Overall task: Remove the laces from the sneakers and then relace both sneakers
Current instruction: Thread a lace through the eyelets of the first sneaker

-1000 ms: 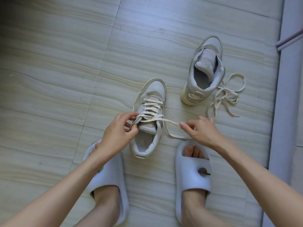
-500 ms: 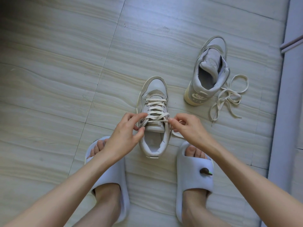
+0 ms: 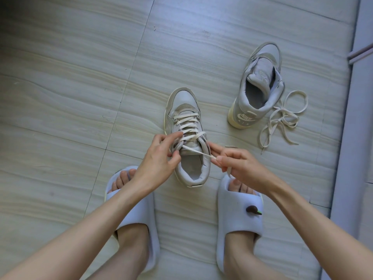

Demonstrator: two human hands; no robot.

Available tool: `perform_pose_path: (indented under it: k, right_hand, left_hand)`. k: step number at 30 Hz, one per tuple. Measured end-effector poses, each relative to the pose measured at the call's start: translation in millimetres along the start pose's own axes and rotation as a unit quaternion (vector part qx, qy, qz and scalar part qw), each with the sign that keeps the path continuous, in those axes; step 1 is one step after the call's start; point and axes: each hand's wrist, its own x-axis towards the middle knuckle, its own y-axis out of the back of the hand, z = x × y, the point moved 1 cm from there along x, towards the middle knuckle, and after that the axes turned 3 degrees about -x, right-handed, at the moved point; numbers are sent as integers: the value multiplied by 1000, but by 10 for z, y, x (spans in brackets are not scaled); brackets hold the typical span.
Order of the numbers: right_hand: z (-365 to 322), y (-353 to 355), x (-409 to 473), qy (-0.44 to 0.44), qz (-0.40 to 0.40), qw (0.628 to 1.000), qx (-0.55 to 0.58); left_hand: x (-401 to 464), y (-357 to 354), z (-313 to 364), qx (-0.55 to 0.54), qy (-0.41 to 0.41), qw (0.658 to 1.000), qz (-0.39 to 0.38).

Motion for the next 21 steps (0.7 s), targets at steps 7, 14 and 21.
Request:
perform_pose_path:
  k: [7, 14, 21]
  right_hand:
    - [-23, 39, 16, -8, 42, 997, -67]
    - [-199, 45, 454, -14, 144, 971, -191]
    - [-207, 48, 520, -34, 95, 948, -302]
  left_hand:
    - [-13, 21, 1, -2, 15, 1000, 6]
    - [7, 60, 44, 5, 28, 999, -17]
    - [1, 68, 66, -1, 38, 999, -27]
